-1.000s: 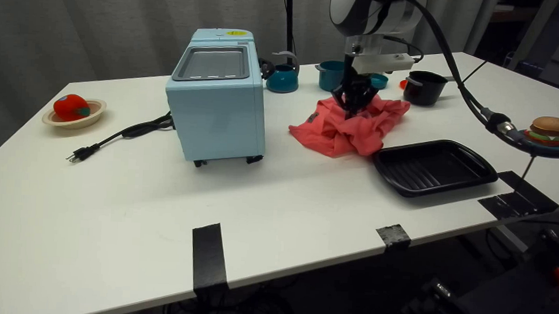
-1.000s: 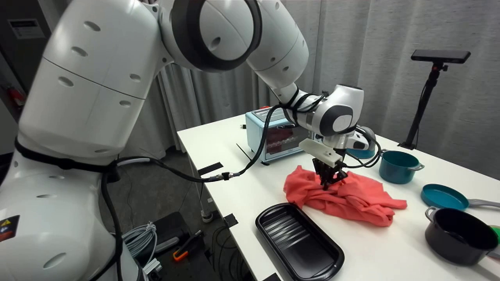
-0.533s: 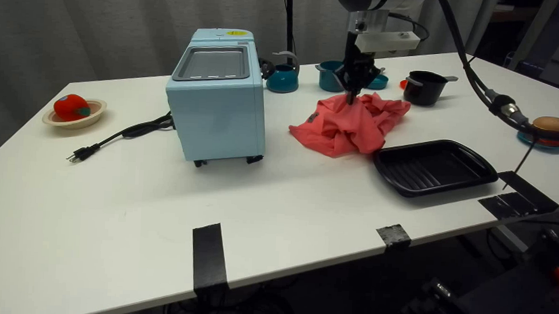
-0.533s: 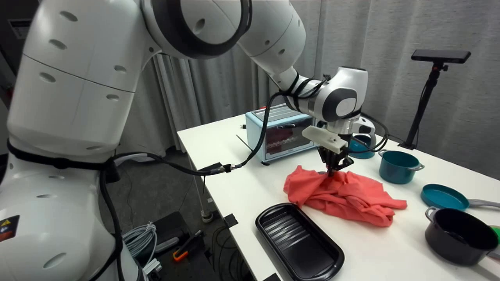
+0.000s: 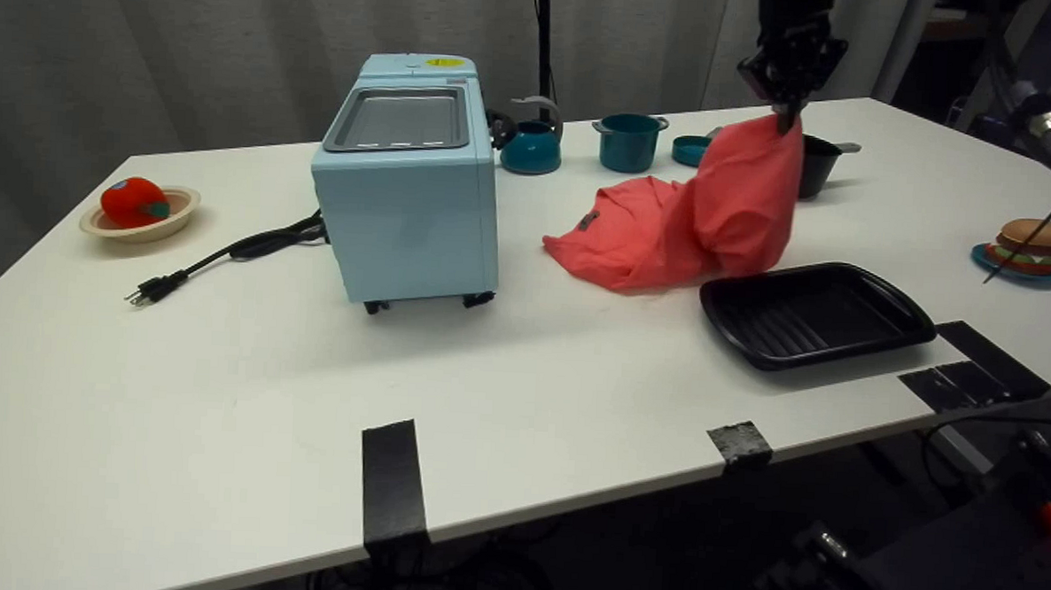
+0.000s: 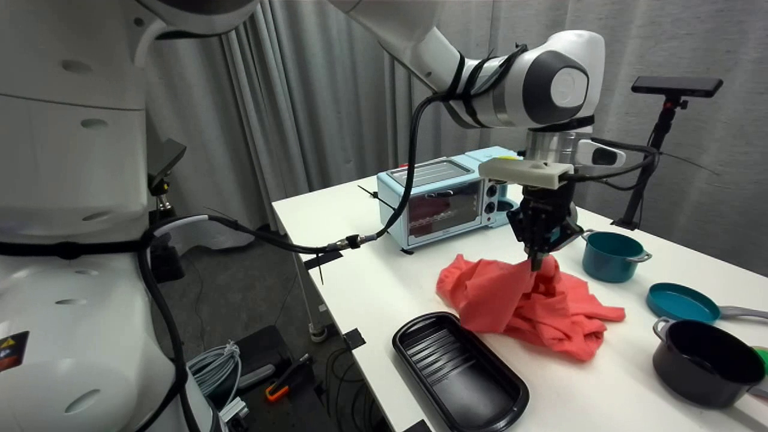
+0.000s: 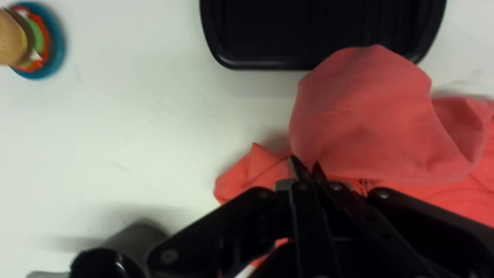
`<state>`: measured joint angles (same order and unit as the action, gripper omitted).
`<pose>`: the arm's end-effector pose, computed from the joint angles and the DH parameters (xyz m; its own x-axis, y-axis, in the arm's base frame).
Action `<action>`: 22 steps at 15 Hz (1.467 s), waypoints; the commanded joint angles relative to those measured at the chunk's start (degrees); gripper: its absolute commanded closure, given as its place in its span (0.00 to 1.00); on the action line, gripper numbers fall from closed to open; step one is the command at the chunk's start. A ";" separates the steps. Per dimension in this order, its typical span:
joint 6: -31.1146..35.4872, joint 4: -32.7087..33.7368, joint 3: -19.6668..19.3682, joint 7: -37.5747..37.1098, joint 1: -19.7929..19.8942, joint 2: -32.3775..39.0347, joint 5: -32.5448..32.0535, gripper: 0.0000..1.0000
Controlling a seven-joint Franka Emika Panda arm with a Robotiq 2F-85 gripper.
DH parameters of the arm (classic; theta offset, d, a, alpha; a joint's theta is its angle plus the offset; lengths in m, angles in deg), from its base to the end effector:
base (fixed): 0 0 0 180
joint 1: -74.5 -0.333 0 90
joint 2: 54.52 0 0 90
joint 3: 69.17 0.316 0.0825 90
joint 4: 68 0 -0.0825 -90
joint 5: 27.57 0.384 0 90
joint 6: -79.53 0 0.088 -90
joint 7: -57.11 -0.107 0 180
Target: Unfold the orange cloth
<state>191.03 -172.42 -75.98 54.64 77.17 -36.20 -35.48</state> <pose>0.6019 -0.1056 0.3488 0.9693 -0.1553 -0.1908 -0.1252 -0.9790 0.1611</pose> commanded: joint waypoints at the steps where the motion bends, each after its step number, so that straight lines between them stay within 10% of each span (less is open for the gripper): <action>1: -9.90 -5.01 -2.32 -3.93 0.63 -5.86 -6.58 1.00; 4: -19.29 -6.10 -3.36 -6.55 1.50 -6.65 -9.73 1.00; 5: -22.09 -6.09 -3.57 -7.75 1.68 -6.24 -10.60 0.80; 12: -35.79 -3.71 -2.69 -8.72 2.36 -3.47 -9.41 0.27; 16: -31.15 -1.63 -1.54 -8.55 2.49 -3.44 -6.36 0.01; 22: -9.53 0.84 0.35 -8.82 2.20 -0.92 -0.70 0.00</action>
<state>172.82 -173.24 -76.55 46.14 78.93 -39.66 -38.76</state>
